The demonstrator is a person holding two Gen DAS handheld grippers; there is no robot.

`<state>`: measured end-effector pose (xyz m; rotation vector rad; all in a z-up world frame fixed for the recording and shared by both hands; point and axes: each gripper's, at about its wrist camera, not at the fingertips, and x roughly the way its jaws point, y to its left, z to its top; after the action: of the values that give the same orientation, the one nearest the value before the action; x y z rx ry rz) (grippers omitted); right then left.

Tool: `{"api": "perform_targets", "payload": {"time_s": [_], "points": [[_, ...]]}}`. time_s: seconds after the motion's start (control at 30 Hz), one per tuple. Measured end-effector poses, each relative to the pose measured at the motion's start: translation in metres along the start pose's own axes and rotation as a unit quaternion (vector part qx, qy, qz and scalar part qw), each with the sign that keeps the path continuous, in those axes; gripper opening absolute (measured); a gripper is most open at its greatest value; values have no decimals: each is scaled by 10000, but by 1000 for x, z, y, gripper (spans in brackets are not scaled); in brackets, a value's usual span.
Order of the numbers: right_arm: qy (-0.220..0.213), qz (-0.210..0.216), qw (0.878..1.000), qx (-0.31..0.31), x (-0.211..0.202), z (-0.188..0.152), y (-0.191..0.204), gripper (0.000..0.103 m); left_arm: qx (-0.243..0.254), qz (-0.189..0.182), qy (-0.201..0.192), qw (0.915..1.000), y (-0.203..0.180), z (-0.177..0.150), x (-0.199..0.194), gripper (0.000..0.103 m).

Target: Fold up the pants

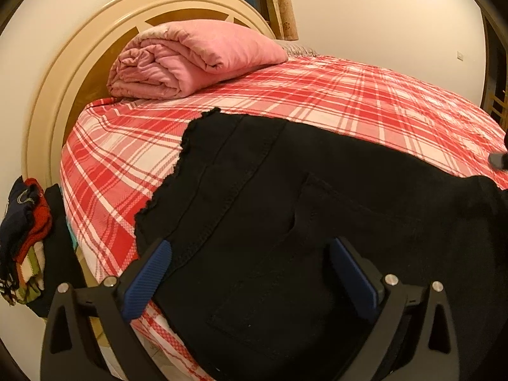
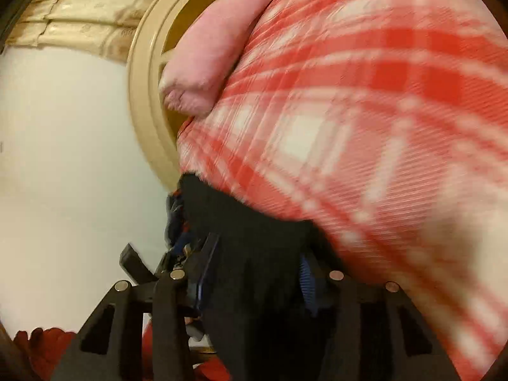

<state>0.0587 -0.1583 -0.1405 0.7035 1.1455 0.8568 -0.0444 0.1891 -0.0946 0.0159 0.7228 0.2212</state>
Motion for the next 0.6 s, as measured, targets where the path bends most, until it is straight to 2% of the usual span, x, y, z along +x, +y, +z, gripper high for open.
{"api": "perform_targets", "payload": {"time_s": [0.03,0.07,0.1,0.13,0.17,0.2,0.23,0.27,0.3,0.33,0.37,0.4,0.43,0.47,0.53,0.57,0.6], "points": [[-343,-387,9986,77,-23,8,-4,49,-7,-15,9,10000,1,0,0,103],[-912,-1101,9895,224,-59,14,-10,49,-34,-40,30,10000,2,1,1,103],[-1258,-1620,9781,351,-82,19,-13,49,-55,-54,45,10000,2,1,1,103],[-1750,-2520,9499,591,-119,16,-16,49,-76,-75,49,9999,3,1,2,103],[-2021,-3237,9206,825,-146,12,-17,49,-89,-88,46,9999,3,1,2,103],[-2316,-4242,8676,1168,-180,1,-18,50,-93,-87,40,9999,3,1,2,103],[-2480,-4911,8231,1409,-203,-10,-20,56,-88,-75,32,9999,3,1,1,103],[-2569,-5354,7886,1593,-220,-19,-23,62,-79,-63,26,9999,2,0,1,103],[-2620,-5719,7577,1740,-236,-29,-29,63,-70,-52,19,10000,2,0,1,103],[-2600,-5993,7347,1829,-246,-37,-35,63,-64,-42,12,10000,2,0,1,103],[-2525,-6215,7169,1898,-250,-42,-42,64,-66,-34,11,10000,2,0,1,103],[-2434,-6300,7115,1939,-251,-43,-49,65,-70,-27,16,10000,2,0,1,103],[-2153,-6389,7097,2041,-245,-41,-63,66,-75,-21,23,10000,2,1,1,103],[-2065,-6380,7124,2067,-238,-40,-68,66,-84,-2,41,10000,2,1,1,103],[-2199,-6381,7128,1911,-237,-40,-69,66,-95,55,97,9999,0,3,1,103],[-2124,-6358,7184,1856,-239,-36,-69,63,-85,75,112,9999,0,4,1,103],[-2109,-6161,7355,1869,-244,-35,-71,59,-65,98,119,9999,-1,4,1,103]]}}
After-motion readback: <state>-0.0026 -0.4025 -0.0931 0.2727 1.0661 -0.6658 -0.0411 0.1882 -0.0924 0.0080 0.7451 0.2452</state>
